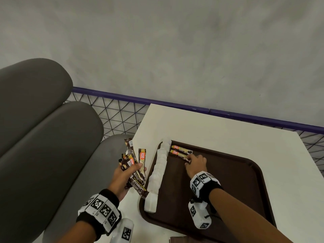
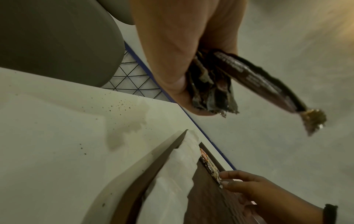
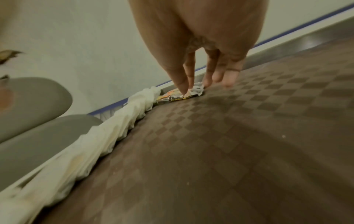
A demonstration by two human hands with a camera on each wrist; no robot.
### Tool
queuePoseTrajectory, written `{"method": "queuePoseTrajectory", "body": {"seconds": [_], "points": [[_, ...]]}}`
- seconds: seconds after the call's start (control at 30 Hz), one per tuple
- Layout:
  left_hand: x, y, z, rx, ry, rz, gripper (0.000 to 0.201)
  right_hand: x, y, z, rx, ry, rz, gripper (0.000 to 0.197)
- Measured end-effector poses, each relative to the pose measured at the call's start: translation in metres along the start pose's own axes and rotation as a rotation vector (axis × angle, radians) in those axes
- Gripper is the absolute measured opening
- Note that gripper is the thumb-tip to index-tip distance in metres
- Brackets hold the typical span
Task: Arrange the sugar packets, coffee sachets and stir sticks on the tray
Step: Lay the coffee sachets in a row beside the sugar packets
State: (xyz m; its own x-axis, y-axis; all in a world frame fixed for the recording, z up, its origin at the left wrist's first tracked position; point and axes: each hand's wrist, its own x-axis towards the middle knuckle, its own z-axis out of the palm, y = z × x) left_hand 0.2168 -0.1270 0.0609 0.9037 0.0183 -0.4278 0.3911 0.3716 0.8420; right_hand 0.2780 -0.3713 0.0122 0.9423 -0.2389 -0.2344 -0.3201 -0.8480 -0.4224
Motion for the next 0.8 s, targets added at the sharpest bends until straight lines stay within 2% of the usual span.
{"method": "queuePoseTrajectory", "body": {"seconds": [0.23, 0.43, 0.63, 0.8], "points": [[0.004, 0.0, -0.002, 0.002, -0.01, -0.005, 0.03, -0.013, -0.005, 0.011, -0.206, 0.037, -0.15, 0.041], [0.006, -0.001, -0.004, -0.005, -0.013, -0.012, 0.031, -0.011, -0.009, 0.013, -0.196, 0.088, -0.164, 0.043], [0.008, -0.001, -0.006, -0.016, -0.012, -0.011, 0.028, -0.005, -0.01, 0.014, -0.282, 0.052, -0.165, 0.047], [0.007, -0.001, -0.006, -0.009, -0.01, -0.009, 0.024, -0.003, -0.015, 0.012, -0.241, 0.059, -0.161, 0.046]]}}
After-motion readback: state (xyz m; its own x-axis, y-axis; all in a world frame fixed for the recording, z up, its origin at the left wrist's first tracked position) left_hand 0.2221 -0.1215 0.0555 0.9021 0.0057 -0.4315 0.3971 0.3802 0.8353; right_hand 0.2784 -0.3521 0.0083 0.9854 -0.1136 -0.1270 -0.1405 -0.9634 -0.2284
